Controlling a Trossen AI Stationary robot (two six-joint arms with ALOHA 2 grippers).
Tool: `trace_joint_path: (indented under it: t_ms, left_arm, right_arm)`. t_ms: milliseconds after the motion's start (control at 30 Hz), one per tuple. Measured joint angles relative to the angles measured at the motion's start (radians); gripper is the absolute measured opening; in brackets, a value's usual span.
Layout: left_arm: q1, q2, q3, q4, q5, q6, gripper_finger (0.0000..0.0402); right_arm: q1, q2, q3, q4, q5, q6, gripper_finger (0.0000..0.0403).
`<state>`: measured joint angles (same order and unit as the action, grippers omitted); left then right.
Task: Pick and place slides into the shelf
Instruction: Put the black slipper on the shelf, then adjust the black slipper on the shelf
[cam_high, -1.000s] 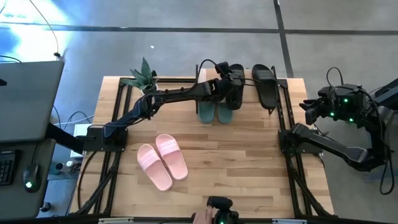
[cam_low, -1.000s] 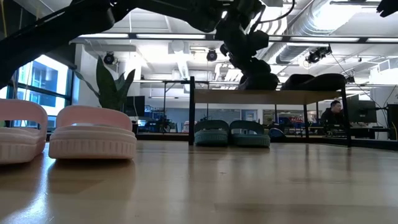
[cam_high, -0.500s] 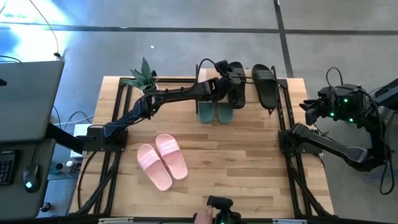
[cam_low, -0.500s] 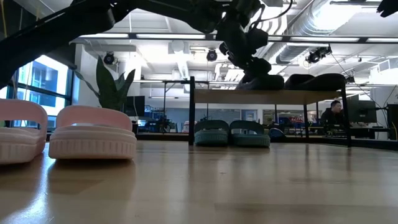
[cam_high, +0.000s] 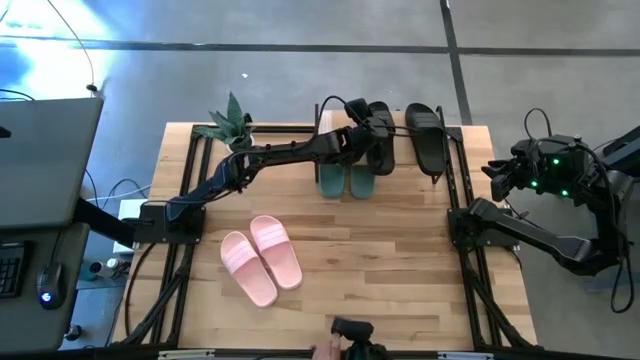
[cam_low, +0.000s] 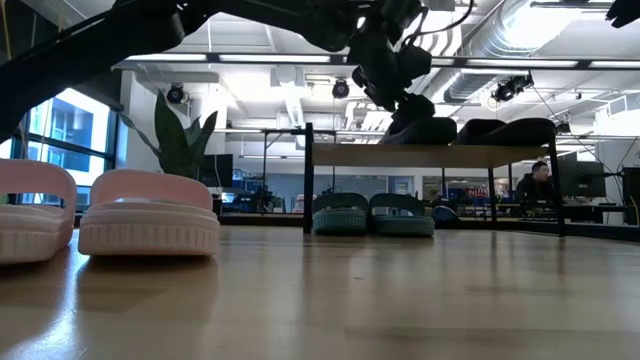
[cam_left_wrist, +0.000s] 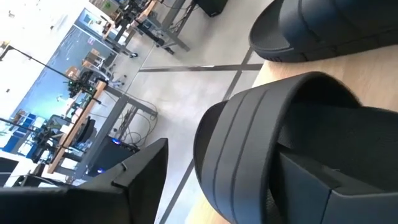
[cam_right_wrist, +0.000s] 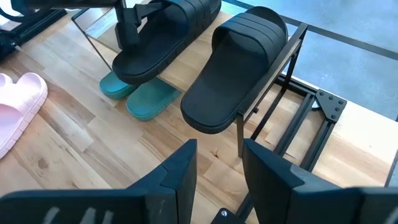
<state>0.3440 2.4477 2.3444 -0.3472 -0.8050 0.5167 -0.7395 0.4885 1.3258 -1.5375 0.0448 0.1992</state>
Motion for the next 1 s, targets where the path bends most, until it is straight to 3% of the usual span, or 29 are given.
trace_joint_path:
  t_ms: [400,700,867,1000]
  left_arm:
    - [-0.043,-0.020,0.002,-0.043,0.016,-0.003,0.0255]
    - [-0.078,-0.120,0.001,-0.194,0.048,-0.087,0.0255]
    - [-0.105,-0.225,0.001,-0.314,0.163,-0.171,0.0255]
    - [-0.110,-0.325,0.002,-0.448,0.354,-0.281,0.0255]
  right_arm:
    - [0.000,0.000,0.000,0.000,0.000,-0.002,0.0119]
    - [0.000,0.000,0.000,0.000,-0.003,-0.003,0.0119]
    - [0.000,0.000,0.000,0.017,-0.018,-0.001,0.0119]
    - [0.000,0.001,0.000,0.113,-0.089,-0.025,0.0119]
